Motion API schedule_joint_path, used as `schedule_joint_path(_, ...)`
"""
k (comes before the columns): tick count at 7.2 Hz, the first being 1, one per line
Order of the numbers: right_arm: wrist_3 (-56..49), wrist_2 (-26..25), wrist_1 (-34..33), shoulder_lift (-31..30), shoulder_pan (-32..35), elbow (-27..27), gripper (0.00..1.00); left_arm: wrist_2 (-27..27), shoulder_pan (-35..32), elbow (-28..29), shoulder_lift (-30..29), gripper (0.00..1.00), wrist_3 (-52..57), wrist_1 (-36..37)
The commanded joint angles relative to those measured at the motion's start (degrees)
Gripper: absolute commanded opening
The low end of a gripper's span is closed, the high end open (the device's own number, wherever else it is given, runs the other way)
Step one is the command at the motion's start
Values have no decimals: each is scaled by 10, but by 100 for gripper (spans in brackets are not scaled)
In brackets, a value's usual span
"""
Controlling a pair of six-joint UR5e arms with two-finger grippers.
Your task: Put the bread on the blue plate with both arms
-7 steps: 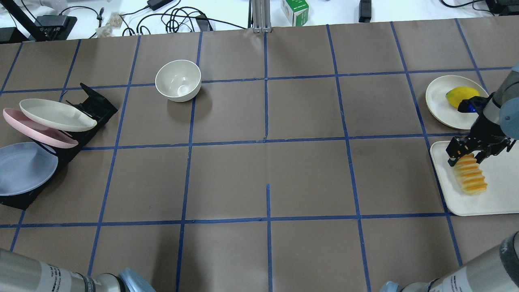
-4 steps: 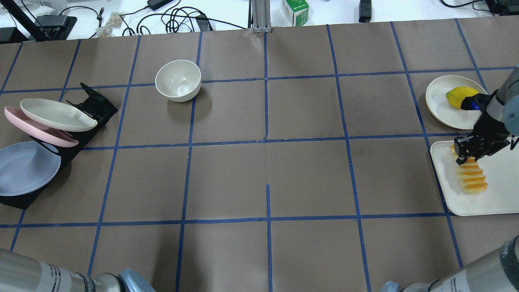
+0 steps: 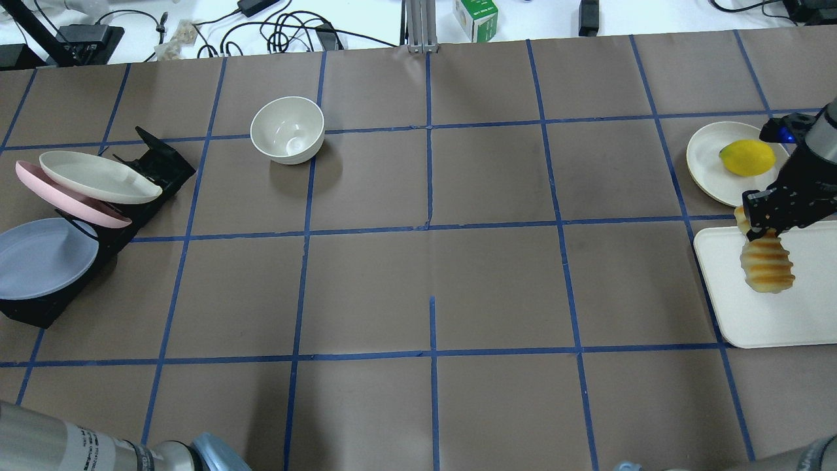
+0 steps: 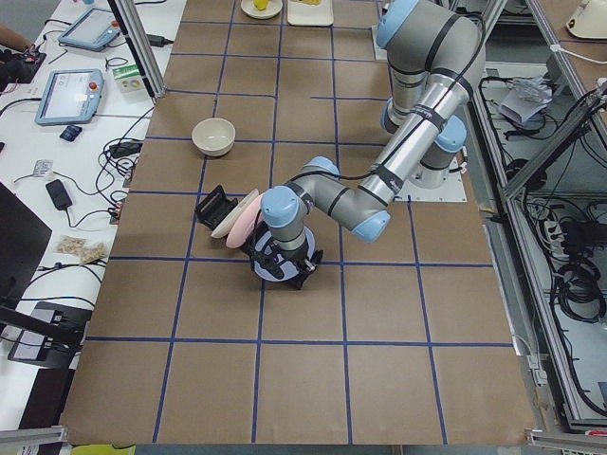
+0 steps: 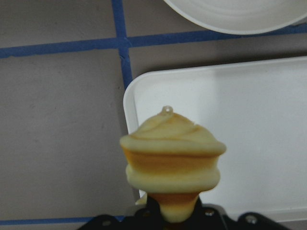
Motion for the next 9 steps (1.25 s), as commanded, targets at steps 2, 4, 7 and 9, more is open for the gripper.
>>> schedule_joint_path(2,49,5,103,-8,49,-71,0,4,0,1,15,0,0,-4)
schedule_joint_path(4,56,5,116,-16,56,-74,0,9,3,2,27,0,8,-19)
schedule_joint_path(7,70,22,125,-19,56,-75,0,40,2,16,67,0,15,-90)
schedule_joint_path(9,81,33,134,-22,58,-76,0,59,1,16,110,0,25,-162)
